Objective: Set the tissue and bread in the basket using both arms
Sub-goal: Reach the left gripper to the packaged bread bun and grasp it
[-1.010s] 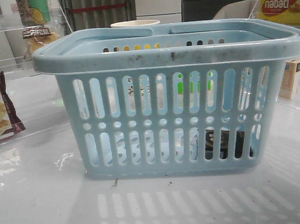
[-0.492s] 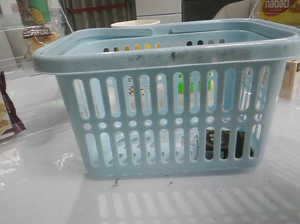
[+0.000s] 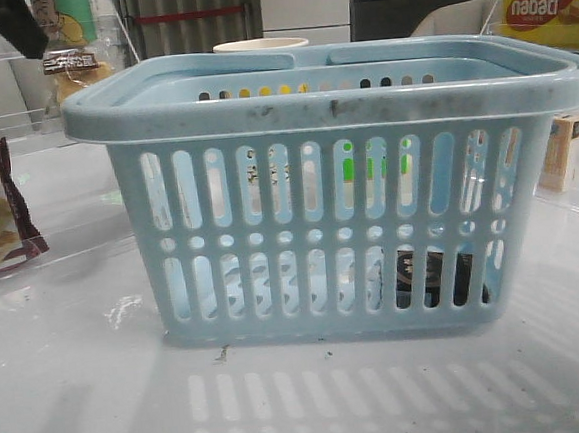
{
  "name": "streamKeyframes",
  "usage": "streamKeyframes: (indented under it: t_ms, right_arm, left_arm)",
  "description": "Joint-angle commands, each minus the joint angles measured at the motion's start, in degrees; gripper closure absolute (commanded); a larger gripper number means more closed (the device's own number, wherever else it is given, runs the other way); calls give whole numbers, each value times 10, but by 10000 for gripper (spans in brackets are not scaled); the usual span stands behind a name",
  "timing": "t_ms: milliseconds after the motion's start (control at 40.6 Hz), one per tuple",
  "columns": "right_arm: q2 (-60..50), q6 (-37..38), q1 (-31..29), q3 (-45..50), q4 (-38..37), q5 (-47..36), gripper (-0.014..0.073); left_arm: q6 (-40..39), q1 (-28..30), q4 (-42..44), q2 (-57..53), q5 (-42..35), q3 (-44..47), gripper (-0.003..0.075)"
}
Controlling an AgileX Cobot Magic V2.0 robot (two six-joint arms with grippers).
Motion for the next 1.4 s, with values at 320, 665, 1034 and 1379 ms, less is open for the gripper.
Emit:
streamKeyframes:
  t_ms: [320, 665, 1034, 1379]
  right_arm:
    - [0, -6, 0, -14, -6, -43, 54]
    - [0, -6, 0, -14, -6, -43, 54]
    - [0, -6, 0, -14, -6, -43, 54]
    - [0, -6, 0, -14, -6, -43, 54]
  left_arm:
    - [-1, 48, -48, 175, -70, -230, 99]
    - [-1, 49, -75, 254, -212, -243, 118]
    - [-1, 49, -75, 257, -210, -243, 524]
    - [-1, 42, -81, 156, -139, -244, 629]
